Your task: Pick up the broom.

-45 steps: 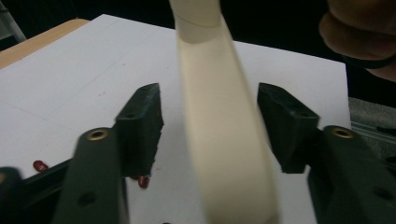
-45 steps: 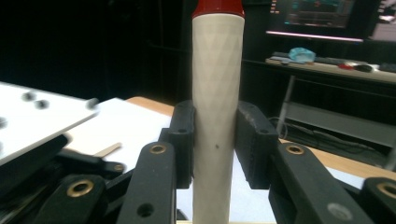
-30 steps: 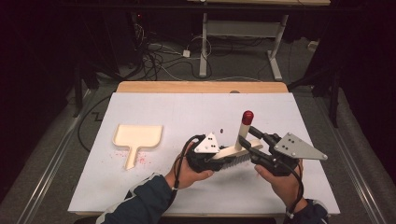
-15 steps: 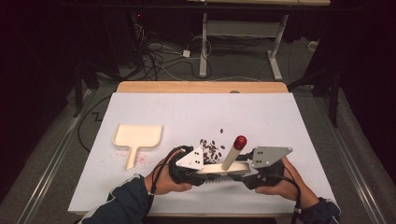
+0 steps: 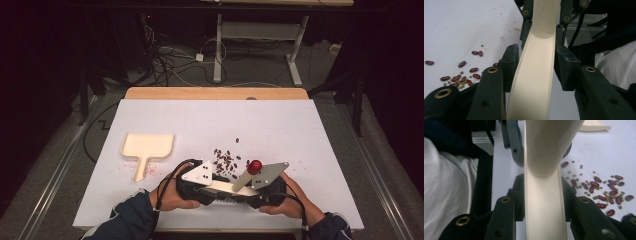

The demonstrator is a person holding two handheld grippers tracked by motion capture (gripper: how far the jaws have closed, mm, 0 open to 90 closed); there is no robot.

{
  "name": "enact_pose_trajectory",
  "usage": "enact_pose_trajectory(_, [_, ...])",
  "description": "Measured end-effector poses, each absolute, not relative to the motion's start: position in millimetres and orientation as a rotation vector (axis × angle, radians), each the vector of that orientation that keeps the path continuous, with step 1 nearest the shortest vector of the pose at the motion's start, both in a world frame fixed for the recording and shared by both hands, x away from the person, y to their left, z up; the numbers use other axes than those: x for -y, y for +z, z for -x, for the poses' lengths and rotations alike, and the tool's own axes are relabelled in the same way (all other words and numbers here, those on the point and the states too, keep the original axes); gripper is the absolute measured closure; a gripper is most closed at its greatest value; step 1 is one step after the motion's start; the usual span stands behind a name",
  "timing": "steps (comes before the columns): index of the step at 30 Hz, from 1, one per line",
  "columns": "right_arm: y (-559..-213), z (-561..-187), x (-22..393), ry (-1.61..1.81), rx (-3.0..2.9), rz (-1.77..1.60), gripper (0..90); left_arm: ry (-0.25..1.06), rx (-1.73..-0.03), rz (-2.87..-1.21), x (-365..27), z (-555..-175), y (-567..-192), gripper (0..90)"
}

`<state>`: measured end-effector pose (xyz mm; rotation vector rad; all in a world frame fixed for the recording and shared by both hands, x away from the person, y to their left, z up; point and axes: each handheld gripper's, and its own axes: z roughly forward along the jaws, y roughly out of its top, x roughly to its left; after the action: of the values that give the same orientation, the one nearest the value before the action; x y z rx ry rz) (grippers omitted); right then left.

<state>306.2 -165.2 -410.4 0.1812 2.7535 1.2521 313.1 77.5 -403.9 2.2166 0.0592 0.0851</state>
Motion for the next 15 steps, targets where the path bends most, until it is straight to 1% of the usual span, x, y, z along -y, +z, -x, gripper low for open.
enact_pose_trajectory(1, [-410, -306, 165, 1.252, -2.753, -0.181, 67.6, 0.113, -0.076, -2.212, -79, -313, -403, 52.6])
enact_pose_trajectory(2, [-408, -308, 168, 1.266, -2.735, -0.188, 67.6, 0.137, -0.098, -2.208, -81, -314, -402, 44.5])
enact_pose_trajectory(4, [-404, -309, 172, 1.264, -2.694, -0.235, 67.6, 0.214, -0.149, -2.213, -87, -315, -402, 33.7])
enact_pose_trajectory(5, [-402, -310, 174, 1.258, -2.681, -0.274, 67.6, 0.245, -0.181, -2.204, -92, -315, -402, 31.0])
enact_pose_trajectory(6, [-402, -310, 174, 1.258, -2.681, -0.274, 67.6, 0.257, -0.212, -2.188, -98, -316, -401, 31.0])
enact_pose_trajectory(7, [-398, -314, 179, 1.266, -2.657, -0.332, 67.6, 0.285, -0.248, -2.176, -105, -317, -400, 26.8])
enact_pose_trajectory(8, [-398, -314, 179, 1.266, -2.657, -0.332, 67.6, 0.332, -0.29, -2.173, -112, -317, -399, 26.8])
enact_pose_trajectory(10, [-394, -320, 190, 1.26, -2.592, -0.436, 67.5, 0.396, -0.359, -2.147, -131, -318, -398, 22.1])
enact_pose_trajectory(11, [-394, -320, 190, 1.26, -2.592, -0.436, 67.5, 0.432, -0.395, -2.135, -140, -318, -398, 22.1])
enact_pose_trajectory(13, [-391, -327, 201, 1.229, -2.534, -0.516, 67.5, 0.485, -0.466, -2.105, -159, -317, -401, 19.3])
enact_pose_trajectory(15, [-390, -329, 204, 1.202, -2.509, -0.543, 67.5, 0.55, -0.523, -2.112, -176, -316, -405, 19.2])
